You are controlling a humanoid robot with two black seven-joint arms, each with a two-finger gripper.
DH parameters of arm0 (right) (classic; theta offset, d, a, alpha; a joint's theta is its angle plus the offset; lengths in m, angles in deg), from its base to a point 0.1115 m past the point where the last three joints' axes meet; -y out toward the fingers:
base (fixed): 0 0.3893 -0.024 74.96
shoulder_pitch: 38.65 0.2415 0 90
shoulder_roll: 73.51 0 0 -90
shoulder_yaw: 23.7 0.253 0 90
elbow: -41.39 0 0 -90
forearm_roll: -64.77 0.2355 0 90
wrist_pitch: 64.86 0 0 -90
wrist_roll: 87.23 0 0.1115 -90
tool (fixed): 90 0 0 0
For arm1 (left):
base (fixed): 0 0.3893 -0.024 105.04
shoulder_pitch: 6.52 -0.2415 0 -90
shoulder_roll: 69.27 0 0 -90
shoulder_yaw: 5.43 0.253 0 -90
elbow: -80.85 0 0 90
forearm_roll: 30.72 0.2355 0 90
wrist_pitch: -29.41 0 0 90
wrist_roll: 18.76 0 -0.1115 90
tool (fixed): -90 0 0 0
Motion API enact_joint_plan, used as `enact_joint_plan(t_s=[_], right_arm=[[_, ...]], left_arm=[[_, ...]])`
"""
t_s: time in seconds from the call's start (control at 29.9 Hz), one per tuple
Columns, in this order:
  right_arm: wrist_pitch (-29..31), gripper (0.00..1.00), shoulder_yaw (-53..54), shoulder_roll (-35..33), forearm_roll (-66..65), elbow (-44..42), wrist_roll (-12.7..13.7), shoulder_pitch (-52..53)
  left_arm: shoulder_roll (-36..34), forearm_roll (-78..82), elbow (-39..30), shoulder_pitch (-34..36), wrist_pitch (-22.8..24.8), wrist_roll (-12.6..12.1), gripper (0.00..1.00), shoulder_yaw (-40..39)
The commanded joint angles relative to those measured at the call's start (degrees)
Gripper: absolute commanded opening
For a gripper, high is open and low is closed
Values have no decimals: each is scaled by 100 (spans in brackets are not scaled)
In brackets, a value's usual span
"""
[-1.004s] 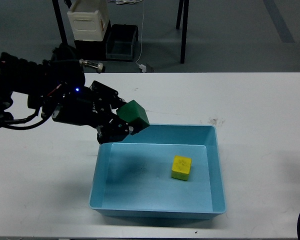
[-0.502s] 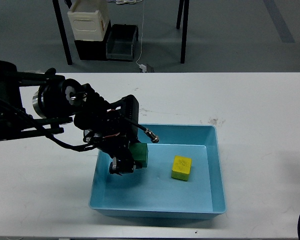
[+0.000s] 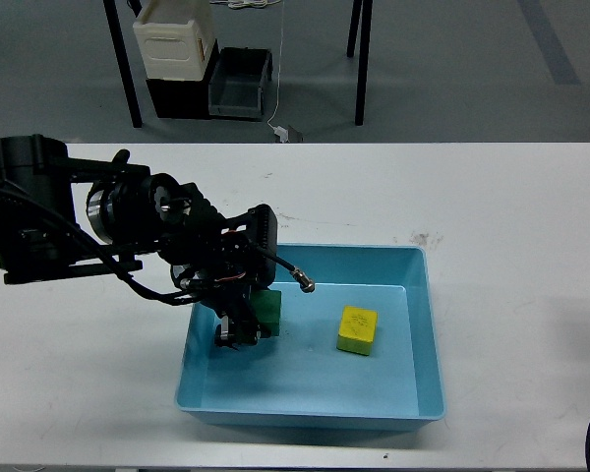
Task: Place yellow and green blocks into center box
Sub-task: 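Lower the green cube into the bin beside the yellow cube, then open the left gripper and raise it from the bin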
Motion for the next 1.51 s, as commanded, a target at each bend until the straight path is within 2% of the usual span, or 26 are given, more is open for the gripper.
enact_joint_plan(t_s=[0.0,0.07,0.27,0.43,0.47,0.5,0.54,0.57,0.6,0.7,0.74,0.77,0.84,0.87,1.17,1.27,1.37,1.47], right_arm=[[0,98,0,0,0,9,0,0],[0,98,0,0,0,26,0,0],[0,98,0,0,0,9,0,0],[0,98,0,0,0,9,0,-26],[0,98,0,0,0,9,0,-26],[0,98,0,0,0,9,0,-26],[0,98,0,0,0,9,0,-26],[0,98,0,0,0,9,0,-26],[0,98,0,0,0,9,0,-35],[0,98,0,0,0,9,0,-44],[0,98,0,0,0,9,0,-44],[0,98,0,0,0,9,0,-44],[0,98,0,0,0,9,0,-44],[0,98,0,0,0,9,0,-44],[0,98,-9,9,0,27,0,-53],[9,98,-9,0,0,27,0,-53],[17,100,-35,0,0,35,9,-53],[70,100,-123,-9,9,70,0,-18]], left_arm=[[57,-19,10,-13,1,0,52,-60],[110,-19,9,-13,1,0,63,-78],[102,-63,18,-101,1,0,81,-87],[128,-178,150,-163,1,0,82,-104],[137,-169,150,-163,1,0,77,-96],[137,-143,150,-154,1,0,67,-87],[137,-99,150,-154,1,0,51,-78],[137,-99,159,-145,1,0,41,-78],[137,-107,159,-136,1,0,34,-78],[146,-107,159,-136,1,0,30,-87],[146,-116,159,-145,1,0,31,-95],[163,-142,159,-154,1,0,36,-104],[250,-169,168,-154,1,0,60,-104],[277,-178,168,-162,1,0,68,-113],[286,-178,317,-233,1,0,74,-139],[260,-256,326,-233,1,0,85,-305],[172,-1000,326,-294,1,0,98,-989],[41,-2370,343,-443,1,0,99,-1885]])
